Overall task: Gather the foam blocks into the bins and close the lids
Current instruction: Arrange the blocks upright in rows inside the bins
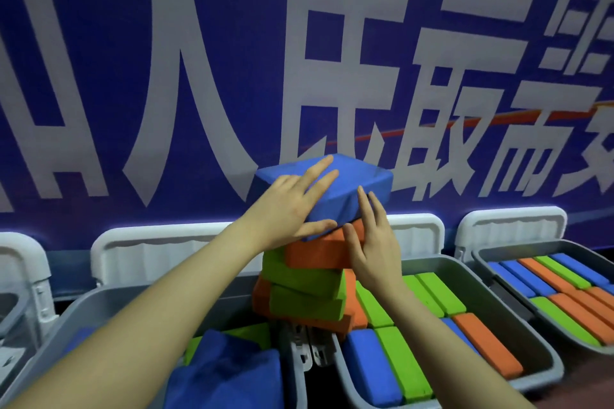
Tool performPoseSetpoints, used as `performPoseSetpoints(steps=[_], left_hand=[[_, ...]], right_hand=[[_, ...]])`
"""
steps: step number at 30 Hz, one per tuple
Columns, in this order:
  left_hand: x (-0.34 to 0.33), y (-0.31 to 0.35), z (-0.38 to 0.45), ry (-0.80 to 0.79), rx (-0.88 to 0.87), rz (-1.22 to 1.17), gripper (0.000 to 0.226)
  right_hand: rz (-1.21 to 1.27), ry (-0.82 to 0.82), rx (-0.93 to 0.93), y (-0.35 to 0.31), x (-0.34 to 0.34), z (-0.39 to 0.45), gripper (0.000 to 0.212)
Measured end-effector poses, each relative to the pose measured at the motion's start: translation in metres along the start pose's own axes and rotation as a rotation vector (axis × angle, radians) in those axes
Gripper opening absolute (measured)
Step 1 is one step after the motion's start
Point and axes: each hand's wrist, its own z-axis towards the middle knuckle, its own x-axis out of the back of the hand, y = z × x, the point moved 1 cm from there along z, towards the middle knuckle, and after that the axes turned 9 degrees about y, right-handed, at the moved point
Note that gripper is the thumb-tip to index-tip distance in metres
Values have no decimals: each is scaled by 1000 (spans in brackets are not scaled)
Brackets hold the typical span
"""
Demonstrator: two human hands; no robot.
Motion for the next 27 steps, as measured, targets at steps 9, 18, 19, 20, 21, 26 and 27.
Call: performPoseSetpoints(steps=[9, 18, 19, 20, 21, 26, 27], left_hand=[[2, 5, -22, -331, 419, -30, 84], [27, -6, -32, -324, 302, 29, 66], [31, -6, -35, -298, 322, 31, 64], [37, -7, -39, -271, 351, 46, 63], [44, -8, -43, -240, 381, 67, 67], [80, -29, -81, -138, 533, 132, 53], [88, -33, -91, -133, 572, 134, 51]], right_hand=[[-22, -59, -43, -13, -1, -3, 54], [-20, -25, 36, -34, 10, 11, 58], [-4, -1, 80, -41, 12, 14, 56], [7, 24, 129, -49, 12, 17, 54], [15, 43, 172, -58, 12, 19, 53], [67, 17, 356, -119, -5, 24, 47], [80, -4, 387, -131, -11, 22, 45]])
